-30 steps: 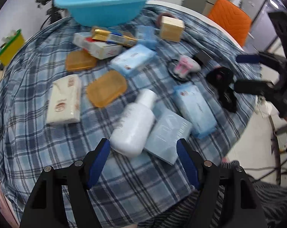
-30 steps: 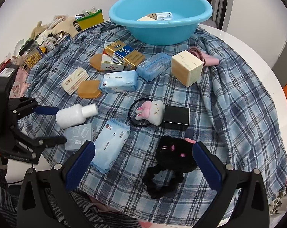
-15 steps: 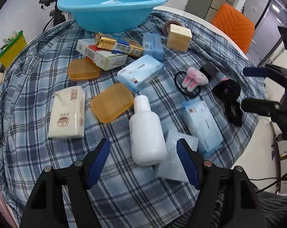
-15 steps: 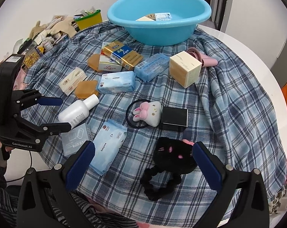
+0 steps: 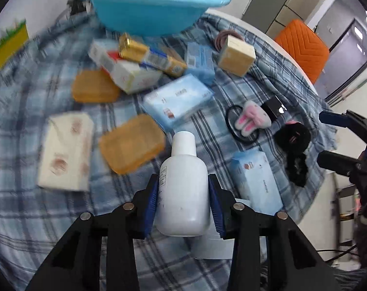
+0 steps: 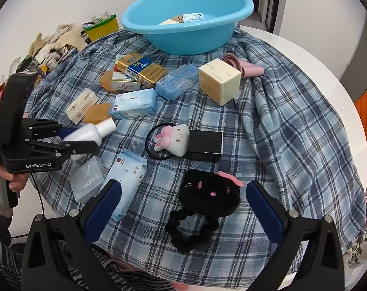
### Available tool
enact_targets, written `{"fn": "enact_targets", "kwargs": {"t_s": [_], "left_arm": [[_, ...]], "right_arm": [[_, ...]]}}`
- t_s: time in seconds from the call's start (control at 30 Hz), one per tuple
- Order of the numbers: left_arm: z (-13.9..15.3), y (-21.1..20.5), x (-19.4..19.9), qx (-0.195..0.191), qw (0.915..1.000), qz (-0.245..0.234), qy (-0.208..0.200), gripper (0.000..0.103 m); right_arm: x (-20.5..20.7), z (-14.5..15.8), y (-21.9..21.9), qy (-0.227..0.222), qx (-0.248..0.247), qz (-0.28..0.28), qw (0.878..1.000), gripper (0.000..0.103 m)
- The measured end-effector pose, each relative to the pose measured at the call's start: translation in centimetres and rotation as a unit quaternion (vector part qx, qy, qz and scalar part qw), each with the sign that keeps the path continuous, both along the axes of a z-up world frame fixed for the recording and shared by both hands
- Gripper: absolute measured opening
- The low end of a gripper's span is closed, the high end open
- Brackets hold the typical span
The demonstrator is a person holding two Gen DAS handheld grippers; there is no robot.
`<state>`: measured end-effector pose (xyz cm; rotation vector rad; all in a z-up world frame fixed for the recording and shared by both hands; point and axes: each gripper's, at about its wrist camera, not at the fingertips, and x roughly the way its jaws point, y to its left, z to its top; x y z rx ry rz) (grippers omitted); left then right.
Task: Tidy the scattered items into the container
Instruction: 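Lower the right tool onto the black ZEESEA box and close on it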
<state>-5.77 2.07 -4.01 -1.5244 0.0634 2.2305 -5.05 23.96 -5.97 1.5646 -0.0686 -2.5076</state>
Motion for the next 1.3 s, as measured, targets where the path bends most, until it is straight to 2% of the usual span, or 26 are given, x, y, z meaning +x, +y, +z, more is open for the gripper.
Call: {"fn": "enact_targets", "kwargs": {"t_s": [0.2, 0.67, 0.77, 0.93, 1.03, 1.17, 1.3], "left_arm": [[1.1, -0.9, 0.4, -0.026, 0.9989, 0.018, 0.034, 0.042], [-1.7, -0.9, 0.6, -0.039, 0.9989, 0.023, 0.010, 0.042], [-1.8, -0.5, 0.7, -0.052, 0.9983, 0.019, 0.017, 0.042], [-1.8, -0.4, 0.6, -0.051, 0.9983, 0.018, 0.023, 0.042], [-0.7, -1.0, 1.2, -0.027, 0.9979, 0.041, 0.042, 0.041], [1.7, -0.9, 2.0, -0.030, 0.9953, 0.040, 0.083, 0.041], [2.2, -1.4, 1.7, -0.030, 0.9951, 0.047, 0.081, 0.041]], "right_arm": [[0.0, -0.3, -0.6, -0.002, -0.006, 0.008, 1.000, 0.102], [0.1, -0.3, -0.8, -0.004, -0.004, 0.010, 1.000, 0.102], [0.2, -0.2, -0.4, -0.003, -0.004, 0.005, 1.000, 0.102], [0.1, -0.4, -0.2, -0.007, -0.007, -0.002, 1.000, 0.102], [-0.1, -0.6, -0.2, -0.007, -0.007, -0.001, 1.000, 0.102], [-0.7, -0.2, -0.5, 0.019, 0.013, -0.005, 1.000, 0.102], [-1.8, -0.3, -1.0, 0.051, 0.052, -0.014, 0.997, 0.102]]}}
